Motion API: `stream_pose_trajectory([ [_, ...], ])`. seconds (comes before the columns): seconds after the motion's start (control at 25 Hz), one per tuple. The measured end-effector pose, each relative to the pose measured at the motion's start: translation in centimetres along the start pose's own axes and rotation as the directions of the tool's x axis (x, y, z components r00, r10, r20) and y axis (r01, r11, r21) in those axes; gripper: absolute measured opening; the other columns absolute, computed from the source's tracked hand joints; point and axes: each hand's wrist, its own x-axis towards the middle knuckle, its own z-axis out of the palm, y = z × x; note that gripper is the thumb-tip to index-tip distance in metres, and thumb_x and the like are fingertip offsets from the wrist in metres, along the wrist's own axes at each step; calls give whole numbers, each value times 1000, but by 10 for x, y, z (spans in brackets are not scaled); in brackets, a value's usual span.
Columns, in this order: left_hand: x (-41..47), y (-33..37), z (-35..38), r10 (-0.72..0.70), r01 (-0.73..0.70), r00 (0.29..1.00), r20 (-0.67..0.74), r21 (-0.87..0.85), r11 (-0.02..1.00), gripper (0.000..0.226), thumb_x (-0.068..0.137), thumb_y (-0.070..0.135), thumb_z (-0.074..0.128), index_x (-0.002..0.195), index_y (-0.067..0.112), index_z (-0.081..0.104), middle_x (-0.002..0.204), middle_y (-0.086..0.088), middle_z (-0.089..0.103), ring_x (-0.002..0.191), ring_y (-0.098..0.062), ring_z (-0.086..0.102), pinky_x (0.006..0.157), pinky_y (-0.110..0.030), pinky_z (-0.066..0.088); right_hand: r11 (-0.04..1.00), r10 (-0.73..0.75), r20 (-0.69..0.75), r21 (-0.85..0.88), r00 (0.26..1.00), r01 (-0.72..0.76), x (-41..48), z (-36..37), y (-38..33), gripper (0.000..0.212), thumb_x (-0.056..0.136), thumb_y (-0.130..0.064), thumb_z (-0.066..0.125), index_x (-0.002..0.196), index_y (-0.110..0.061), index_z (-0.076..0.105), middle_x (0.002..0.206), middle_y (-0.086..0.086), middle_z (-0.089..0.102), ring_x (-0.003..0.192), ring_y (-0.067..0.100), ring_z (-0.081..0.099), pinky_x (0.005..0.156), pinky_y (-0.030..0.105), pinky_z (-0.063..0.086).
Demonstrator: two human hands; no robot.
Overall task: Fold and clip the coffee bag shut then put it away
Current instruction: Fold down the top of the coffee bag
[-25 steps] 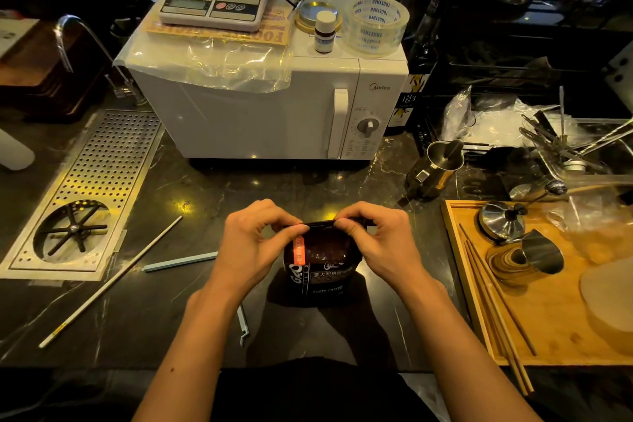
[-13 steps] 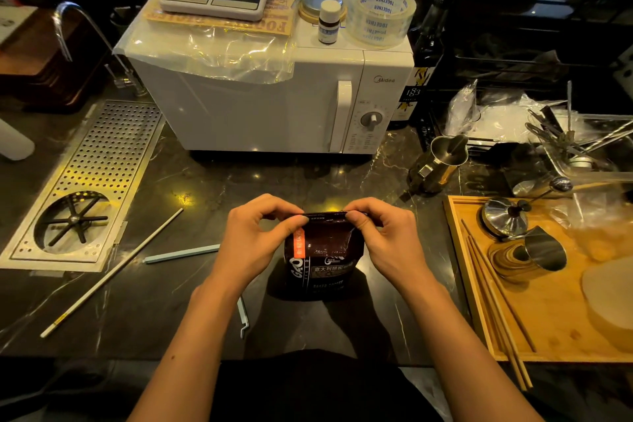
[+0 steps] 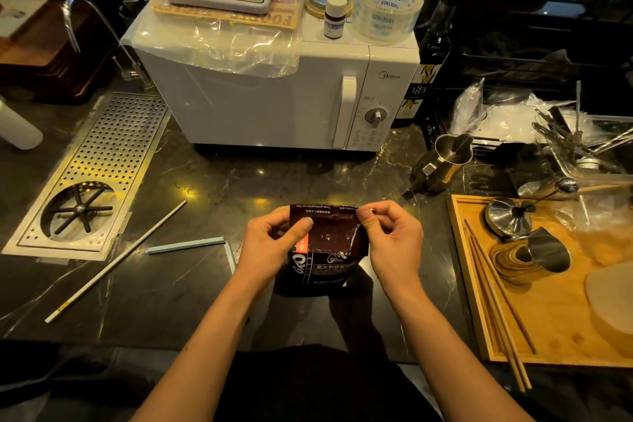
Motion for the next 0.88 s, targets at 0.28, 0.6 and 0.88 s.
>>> stream_pose_trajectory([
  [0.28, -8, -3, 7, 23, -22, 998, -55, 17, 1000, 24, 81, 22, 68, 102, 12, 72, 111, -16, 71, 96, -19, 71, 79, -27, 58, 989, 57, 196, 120, 979, -81, -12, -10, 10, 20, 90, -4, 63, 93, -23, 69, 85, -9, 75, 86, 8, 71, 72, 19, 56],
  [0.6, -25, -12, 14, -17, 10, 997, -80, -81, 997, 28, 88, 6, 64, 111, 21, 69, 104, -2, 73, 94, -10, 69, 74, -22, 56, 992, 81, 228, 75, 970, -101, -8, -12, 22, 11, 90, -8, 65, 84, -16, 69, 77, 6, 69, 76, 14, 66, 68, 30, 54],
  [0.88, -57, -10, 28, 48, -63, 965, -257, -51, 997, 34, 83, 4, 68, 116, 15, 68, 104, -11, 70, 92, -15, 67, 75, -27, 58, 989, -25, 282, 148, 959, -18, -14, -16, 21, 22, 88, -3, 64, 95, -23, 71, 94, -1, 72, 96, 17, 69, 87, 34, 55],
])
